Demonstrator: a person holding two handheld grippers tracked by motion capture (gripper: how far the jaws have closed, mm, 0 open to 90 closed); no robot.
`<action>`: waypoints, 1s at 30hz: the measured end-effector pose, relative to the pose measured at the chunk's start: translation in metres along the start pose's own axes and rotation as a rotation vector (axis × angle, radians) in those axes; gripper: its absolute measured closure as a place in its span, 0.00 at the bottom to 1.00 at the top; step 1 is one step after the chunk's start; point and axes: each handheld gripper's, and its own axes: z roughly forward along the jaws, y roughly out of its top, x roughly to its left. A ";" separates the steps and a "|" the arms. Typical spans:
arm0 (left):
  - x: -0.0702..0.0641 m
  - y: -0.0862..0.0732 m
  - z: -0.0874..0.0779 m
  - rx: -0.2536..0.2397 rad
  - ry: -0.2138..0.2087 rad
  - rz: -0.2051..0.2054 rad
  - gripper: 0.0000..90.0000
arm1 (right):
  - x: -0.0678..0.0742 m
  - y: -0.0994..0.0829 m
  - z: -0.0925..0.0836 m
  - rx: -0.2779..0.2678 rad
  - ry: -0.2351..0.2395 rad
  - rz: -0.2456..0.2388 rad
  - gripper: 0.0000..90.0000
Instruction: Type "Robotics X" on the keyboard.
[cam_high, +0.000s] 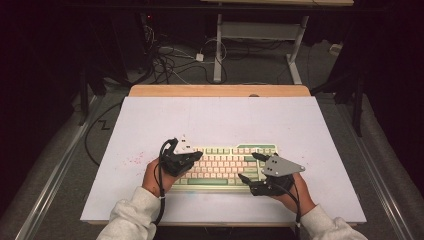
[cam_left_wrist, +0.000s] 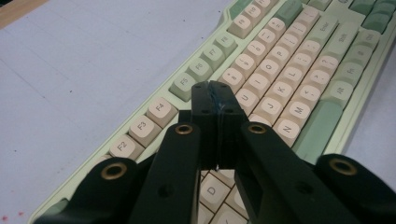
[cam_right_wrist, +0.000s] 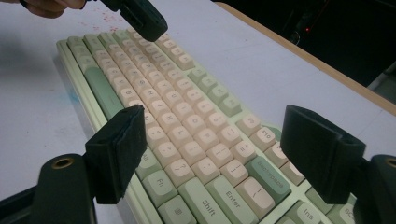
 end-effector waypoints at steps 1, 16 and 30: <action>0.000 0.000 -0.001 -0.004 0.002 -0.001 0.97 | 0.000 0.000 0.000 0.001 -0.001 -0.001 0.26; 0.000 -0.004 -0.008 -0.045 0.027 0.028 0.87 | 0.000 0.000 0.000 0.002 0.001 0.002 0.28; 0.001 -0.018 -0.019 -0.064 0.072 0.077 0.37 | -0.006 0.002 0.003 0.011 0.042 0.014 0.76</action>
